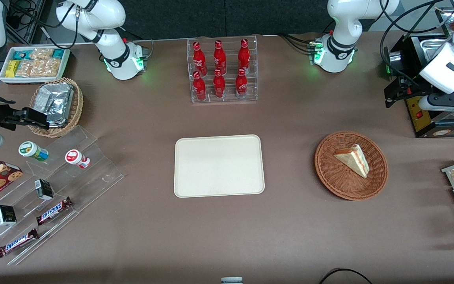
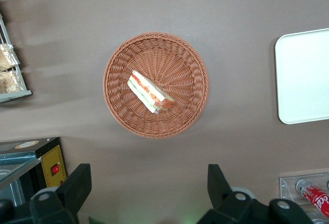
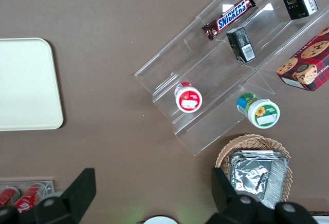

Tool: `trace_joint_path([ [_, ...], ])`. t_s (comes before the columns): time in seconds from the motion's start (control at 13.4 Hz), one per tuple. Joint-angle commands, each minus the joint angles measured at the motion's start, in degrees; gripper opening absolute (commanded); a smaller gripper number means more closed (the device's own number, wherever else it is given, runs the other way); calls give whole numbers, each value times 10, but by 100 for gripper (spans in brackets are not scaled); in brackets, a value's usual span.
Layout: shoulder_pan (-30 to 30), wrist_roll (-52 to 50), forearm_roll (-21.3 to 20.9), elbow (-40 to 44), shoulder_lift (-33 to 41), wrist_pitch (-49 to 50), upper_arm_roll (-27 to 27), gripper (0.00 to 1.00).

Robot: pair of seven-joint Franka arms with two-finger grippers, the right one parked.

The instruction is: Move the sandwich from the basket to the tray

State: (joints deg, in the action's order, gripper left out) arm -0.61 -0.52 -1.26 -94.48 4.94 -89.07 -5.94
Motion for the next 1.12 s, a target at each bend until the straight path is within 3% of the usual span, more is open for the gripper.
trace_joint_path([
  [0.0,-2,1,-4,-8,12,6,0,100],
  [0.45,-1,-30,0,-14,6,28,2,100],
  [0.75,-3,-247,-10,-14,-35,55,6,100],
  [0.89,-2,-265,-8,-23,-51,42,5,100],
  [1.04,-1,-305,-9,-79,-49,-34,7,100],
])
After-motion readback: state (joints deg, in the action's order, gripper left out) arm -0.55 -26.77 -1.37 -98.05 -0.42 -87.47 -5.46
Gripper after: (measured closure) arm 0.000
